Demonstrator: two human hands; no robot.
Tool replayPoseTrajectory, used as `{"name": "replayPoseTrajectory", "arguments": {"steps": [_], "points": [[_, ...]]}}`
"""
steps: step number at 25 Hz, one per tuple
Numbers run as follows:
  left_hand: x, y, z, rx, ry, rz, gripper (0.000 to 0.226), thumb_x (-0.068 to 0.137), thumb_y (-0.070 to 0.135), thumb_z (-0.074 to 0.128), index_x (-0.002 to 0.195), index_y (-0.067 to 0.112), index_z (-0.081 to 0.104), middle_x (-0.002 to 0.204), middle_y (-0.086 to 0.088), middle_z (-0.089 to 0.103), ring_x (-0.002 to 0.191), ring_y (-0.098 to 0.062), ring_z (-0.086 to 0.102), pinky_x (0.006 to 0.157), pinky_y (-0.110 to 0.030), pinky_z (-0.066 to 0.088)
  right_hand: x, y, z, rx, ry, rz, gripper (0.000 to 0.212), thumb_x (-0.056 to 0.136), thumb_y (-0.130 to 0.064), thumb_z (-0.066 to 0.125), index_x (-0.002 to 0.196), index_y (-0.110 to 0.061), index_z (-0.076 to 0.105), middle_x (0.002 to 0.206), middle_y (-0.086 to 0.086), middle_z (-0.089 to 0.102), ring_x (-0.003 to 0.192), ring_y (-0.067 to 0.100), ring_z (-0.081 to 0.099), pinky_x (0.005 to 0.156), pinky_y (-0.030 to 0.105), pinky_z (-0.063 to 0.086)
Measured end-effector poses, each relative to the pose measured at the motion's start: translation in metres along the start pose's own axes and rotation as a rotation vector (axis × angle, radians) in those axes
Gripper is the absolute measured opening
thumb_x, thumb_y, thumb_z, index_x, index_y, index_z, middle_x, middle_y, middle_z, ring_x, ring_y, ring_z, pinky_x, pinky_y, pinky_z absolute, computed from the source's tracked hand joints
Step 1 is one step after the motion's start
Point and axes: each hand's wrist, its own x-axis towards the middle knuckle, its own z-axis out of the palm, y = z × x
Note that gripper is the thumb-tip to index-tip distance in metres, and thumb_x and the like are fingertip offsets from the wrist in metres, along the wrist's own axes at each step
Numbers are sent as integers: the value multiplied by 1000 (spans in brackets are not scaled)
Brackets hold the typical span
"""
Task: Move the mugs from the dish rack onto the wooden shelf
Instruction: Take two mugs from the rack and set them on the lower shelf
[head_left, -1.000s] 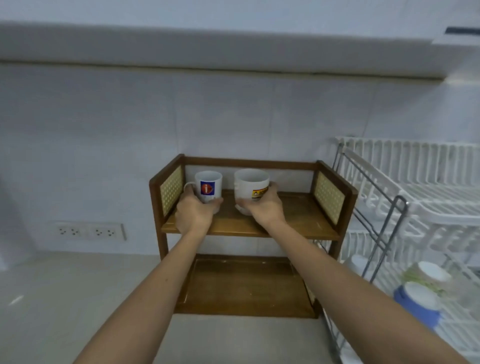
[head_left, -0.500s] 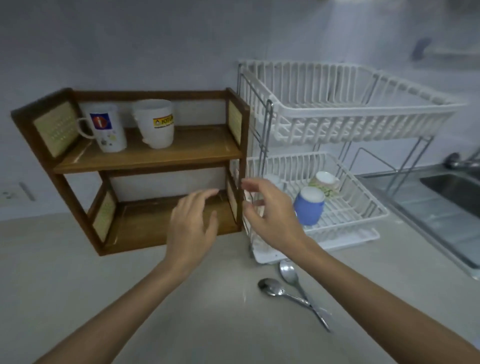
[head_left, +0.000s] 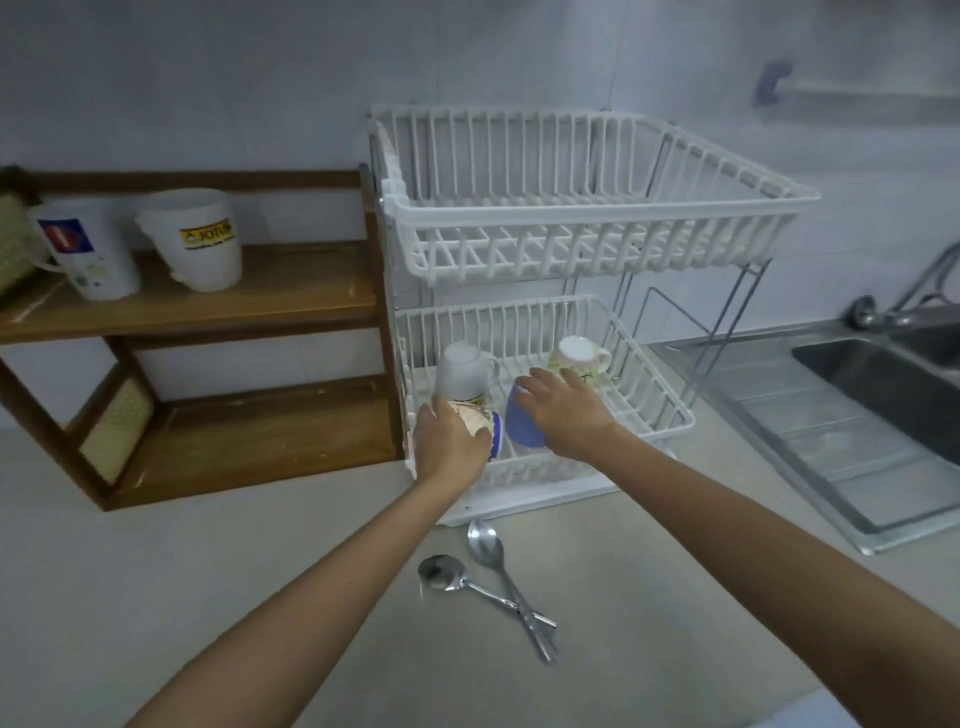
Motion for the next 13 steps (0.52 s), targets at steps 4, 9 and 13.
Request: {"name": "replayPoseTrajectory", "arguments": {"steps": [4,9,13], "points": [[29,6,12,155,-54,-178,78,90,49,54,145,1,25,145,-20,41,131,-37,42,106,-42,39,22,10,8,-358,-72,-130,74,89,-29,64,147,-16,20,158,5,12,145,29,6,113,53,14],[47,-1,8,-60,-240,-197,86,83,40,71,144,8,20,135,-13,50,109,-26,53,82,-31,44,41,5,22,-517,-26,-154,72,92,-36,57,147,-12,17,156,12,17,143,35,10,112,59,15],[54,-8,-4,-88,-413,-224,105,72,16,83,148,15,12,129,-8,49,105,-19,48,81,-27,44,47,4,43,-613,9,-248,68,92,-34,58,146,-15,22,152,12,24,141,39,15,108,60,22]]}}
